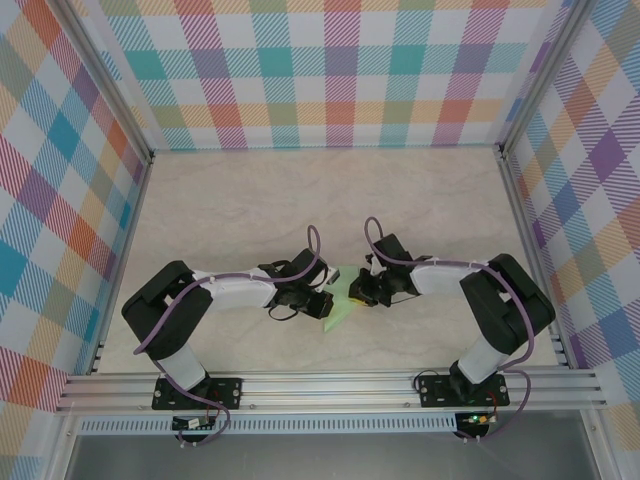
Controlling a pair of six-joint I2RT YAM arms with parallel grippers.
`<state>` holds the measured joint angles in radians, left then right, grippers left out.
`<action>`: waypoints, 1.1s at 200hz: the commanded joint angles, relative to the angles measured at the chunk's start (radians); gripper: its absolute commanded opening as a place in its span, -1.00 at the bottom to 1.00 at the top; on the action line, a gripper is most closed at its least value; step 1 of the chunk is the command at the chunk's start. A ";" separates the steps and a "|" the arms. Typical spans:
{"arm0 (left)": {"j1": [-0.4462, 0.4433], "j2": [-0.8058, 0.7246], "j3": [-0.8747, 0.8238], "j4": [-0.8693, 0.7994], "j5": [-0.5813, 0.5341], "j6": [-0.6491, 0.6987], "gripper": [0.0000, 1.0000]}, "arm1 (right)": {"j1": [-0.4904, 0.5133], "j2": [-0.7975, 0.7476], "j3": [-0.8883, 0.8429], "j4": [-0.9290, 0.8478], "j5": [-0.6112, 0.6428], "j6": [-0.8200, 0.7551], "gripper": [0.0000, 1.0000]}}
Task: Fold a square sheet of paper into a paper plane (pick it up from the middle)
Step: Third fold the triangle at the center of the table.
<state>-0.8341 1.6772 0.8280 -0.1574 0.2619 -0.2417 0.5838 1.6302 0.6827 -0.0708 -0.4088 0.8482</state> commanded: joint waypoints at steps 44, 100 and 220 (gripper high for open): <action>0.006 0.032 -0.005 -0.097 0.011 0.012 -0.85 | -0.001 -0.007 -0.093 0.037 0.025 0.004 -0.80; 0.007 0.023 -0.004 -0.093 0.005 0.003 -0.85 | 0.040 -0.169 -0.100 0.113 -0.025 0.069 -0.86; 0.007 0.027 -0.004 -0.088 0.017 0.004 -0.85 | 0.148 -0.065 -0.169 0.169 0.046 0.154 -0.92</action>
<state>-0.8341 1.6783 0.8303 -0.1619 0.2684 -0.2420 0.7284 1.5738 0.5564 0.1249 -0.3820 0.9874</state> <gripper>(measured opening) 0.076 0.047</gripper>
